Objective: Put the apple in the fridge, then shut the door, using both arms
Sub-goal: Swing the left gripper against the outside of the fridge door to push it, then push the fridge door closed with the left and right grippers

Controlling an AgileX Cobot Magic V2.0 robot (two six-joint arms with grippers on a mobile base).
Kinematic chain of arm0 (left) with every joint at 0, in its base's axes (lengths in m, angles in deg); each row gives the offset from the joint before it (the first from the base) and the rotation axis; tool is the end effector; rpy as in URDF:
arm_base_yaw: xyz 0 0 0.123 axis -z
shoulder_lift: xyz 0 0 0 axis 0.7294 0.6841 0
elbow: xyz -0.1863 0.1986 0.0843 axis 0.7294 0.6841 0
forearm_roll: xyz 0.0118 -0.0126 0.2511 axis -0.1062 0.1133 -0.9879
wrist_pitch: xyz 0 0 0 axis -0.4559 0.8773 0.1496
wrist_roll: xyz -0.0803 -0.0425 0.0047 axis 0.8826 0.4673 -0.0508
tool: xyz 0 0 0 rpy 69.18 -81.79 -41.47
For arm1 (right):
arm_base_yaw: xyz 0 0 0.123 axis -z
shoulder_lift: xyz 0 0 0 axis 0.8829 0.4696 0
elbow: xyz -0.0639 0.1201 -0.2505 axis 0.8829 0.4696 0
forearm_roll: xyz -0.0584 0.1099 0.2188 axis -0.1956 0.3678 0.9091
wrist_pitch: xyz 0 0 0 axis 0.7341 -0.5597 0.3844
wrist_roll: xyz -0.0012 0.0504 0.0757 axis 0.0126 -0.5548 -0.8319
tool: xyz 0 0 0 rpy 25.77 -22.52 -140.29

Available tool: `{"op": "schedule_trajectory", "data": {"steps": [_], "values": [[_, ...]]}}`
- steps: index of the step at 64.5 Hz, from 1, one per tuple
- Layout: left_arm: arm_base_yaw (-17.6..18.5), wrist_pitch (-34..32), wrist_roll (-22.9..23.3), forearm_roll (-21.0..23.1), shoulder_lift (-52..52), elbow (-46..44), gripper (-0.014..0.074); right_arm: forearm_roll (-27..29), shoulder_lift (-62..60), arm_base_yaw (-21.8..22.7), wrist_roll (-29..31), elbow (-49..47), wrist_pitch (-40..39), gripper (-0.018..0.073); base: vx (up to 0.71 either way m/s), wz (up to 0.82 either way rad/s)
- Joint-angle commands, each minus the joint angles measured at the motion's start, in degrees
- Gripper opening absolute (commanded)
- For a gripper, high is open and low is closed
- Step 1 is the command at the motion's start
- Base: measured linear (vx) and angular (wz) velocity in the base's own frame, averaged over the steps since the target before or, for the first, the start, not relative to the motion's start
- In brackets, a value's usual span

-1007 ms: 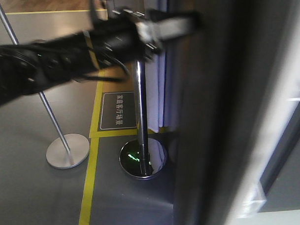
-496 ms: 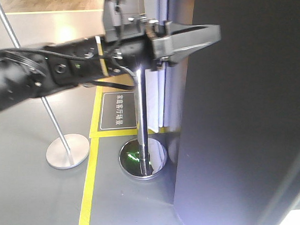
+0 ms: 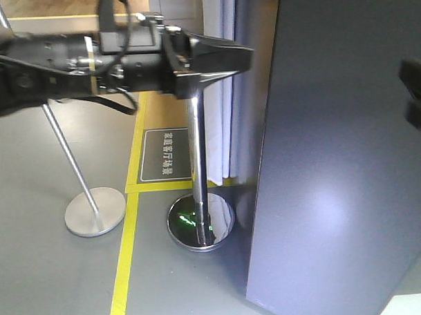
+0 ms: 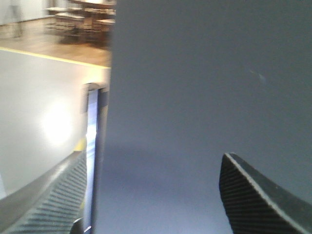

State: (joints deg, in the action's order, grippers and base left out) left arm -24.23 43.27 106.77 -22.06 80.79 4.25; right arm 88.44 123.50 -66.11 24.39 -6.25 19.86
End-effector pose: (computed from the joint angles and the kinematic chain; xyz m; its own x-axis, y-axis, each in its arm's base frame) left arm 0.3014 -0.1961 0.3980 -0.2739 0.0293 -0.9613 0.8932 0.3783 -0.2429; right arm 0.2073 0.0174 0.3747 -0.1027 -0.1098 -0.9886 -0.1090 0.9891 -0.0986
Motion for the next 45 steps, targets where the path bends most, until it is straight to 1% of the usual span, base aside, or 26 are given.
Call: {"op": "schedule_trajectory", "data": {"steps": [1,4,11,21,35,39,45], "values": [[-0.4,3.1,4.3,-3.8,-4.1,-1.6,0.0260,-0.4,4.3,0.3,0.3,-3.9,-9.3,0.0540,0.00,0.00],[-0.4,4.2,5.7,-6.1,-4.9,-1.6,0.0260,-0.2,6.5,0.3,0.3,-5.0,-11.3,0.0536,0.00,0.00],[-0.4,5.9,6.2,-6.0,-6.0,-1.5,0.0260,-0.2,11.8,0.3,0.3,-8.0,-13.4,0.0535,0.00,0.00],[-0.4,8.2,7.6,-6.0,-6.3,-1.5,0.0260,-0.2,18.2,0.3,0.3,-13.2,-13.9,0.0535,0.00,0.00],[-0.4,8.7,7.6,-6.0,-6.3,-1.5,0.0260,-0.1,25.1,0.4,0.9,-19.2,-15.8,0.0535,0.00,0.00],[-0.4,8.7,7.6,-6.0,-6.3,-1.5,0.0260,0.5,26.7,1.5,0.8,-20.8,-16.1,0.0535,0.00,0.00],[-0.4,8.7,7.6,-6.0,-6.3,-1.5,0.0260,3.4,28.6,3.5,0.8,-22.4,-15.9,0.0535,0.00,0.00]]}}
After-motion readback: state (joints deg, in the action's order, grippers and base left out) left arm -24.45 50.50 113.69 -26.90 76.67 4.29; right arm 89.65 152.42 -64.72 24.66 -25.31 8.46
